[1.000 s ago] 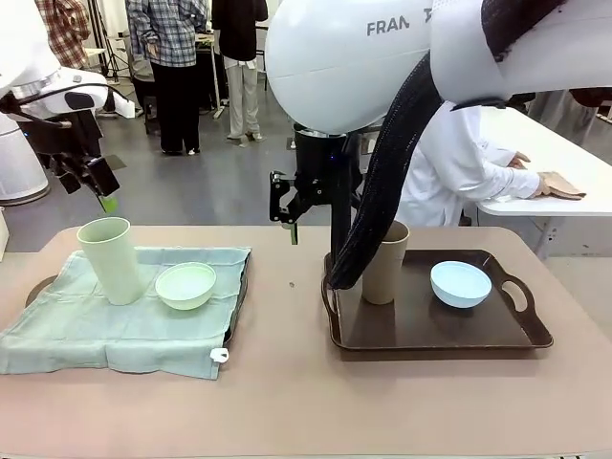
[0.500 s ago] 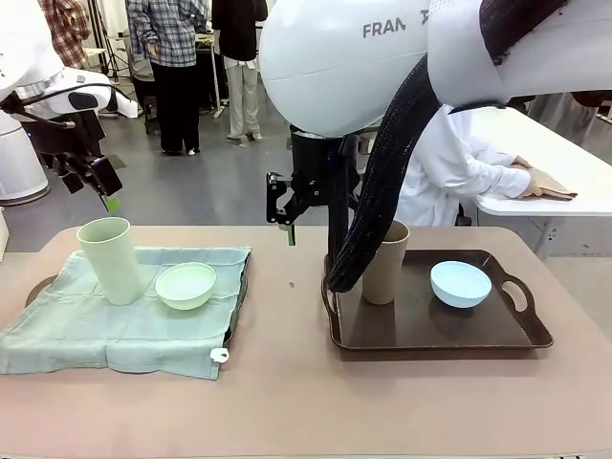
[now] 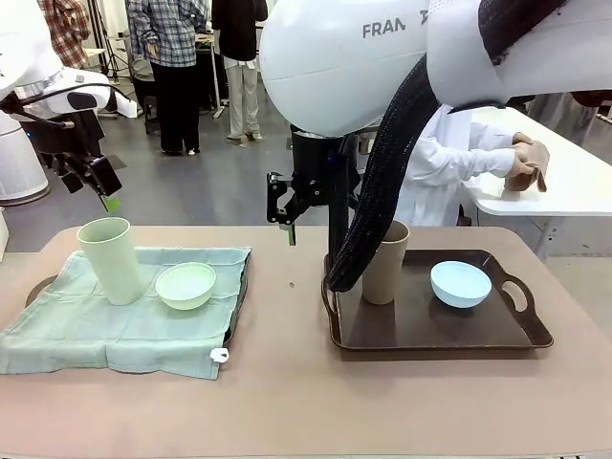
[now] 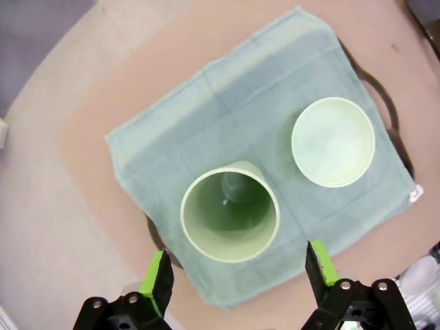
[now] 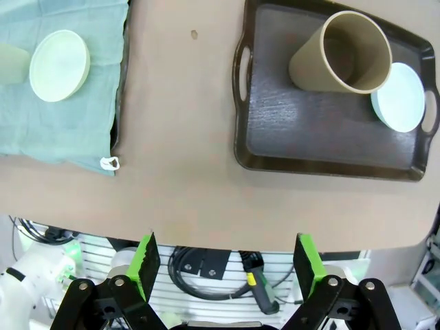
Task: Set up a tray with a mat and arrange the tableware.
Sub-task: Pick up the Picnic Bowl and Reusable plastic cup from the Handle tray in front of the human's position and hold them in the air.
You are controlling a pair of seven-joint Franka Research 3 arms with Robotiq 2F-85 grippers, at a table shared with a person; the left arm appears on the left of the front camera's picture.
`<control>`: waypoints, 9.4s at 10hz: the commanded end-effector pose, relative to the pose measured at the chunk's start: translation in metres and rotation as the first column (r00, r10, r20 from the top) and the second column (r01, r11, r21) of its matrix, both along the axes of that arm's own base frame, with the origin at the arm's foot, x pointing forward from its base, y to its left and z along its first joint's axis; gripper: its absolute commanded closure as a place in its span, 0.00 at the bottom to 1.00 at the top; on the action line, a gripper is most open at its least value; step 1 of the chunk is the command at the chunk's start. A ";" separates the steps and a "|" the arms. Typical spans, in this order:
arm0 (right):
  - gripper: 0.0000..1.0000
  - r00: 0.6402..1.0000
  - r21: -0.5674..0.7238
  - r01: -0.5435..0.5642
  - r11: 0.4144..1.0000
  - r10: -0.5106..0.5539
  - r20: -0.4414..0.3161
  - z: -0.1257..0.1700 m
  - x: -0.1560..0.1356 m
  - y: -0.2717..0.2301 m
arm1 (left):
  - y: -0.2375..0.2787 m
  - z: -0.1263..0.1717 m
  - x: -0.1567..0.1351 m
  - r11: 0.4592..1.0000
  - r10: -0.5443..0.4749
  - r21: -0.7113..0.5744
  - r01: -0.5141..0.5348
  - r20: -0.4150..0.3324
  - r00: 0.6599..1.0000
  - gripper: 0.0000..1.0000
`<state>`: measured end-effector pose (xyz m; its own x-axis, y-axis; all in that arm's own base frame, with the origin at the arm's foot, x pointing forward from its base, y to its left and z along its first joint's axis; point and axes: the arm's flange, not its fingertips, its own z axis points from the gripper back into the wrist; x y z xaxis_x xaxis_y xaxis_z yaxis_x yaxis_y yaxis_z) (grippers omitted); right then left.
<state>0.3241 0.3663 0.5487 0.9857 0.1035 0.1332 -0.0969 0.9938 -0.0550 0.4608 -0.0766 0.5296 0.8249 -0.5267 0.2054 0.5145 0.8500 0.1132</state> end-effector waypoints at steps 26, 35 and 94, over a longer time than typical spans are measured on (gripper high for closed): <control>0.00 0.951 0.829 0.124 0.546 -0.302 0.057 -0.037 -0.173 -0.470 | 0.194 -0.037 -0.090 0.500 0.049 -0.803 -0.324 -0.347 0.937 0.00; 0.00 0.924 0.914 0.187 0.360 -0.380 -0.040 -0.078 -0.216 -0.497 | 0.250 -0.063 -0.119 0.380 0.116 -0.866 -0.324 -0.303 0.946 0.00; 0.00 0.911 0.030 0.413 0.910 -0.413 -0.011 -0.093 0.068 -0.312 | -0.297 -0.121 0.058 0.251 -0.804 -0.357 0.900 0.442 0.399 0.00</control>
<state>0.3912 0.0512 0.4602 0.9490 -0.2956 0.1092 0.3002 0.9535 -0.0276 0.5126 -0.3902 0.4179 -0.1297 -0.7330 0.6678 0.9916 -0.0983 0.0846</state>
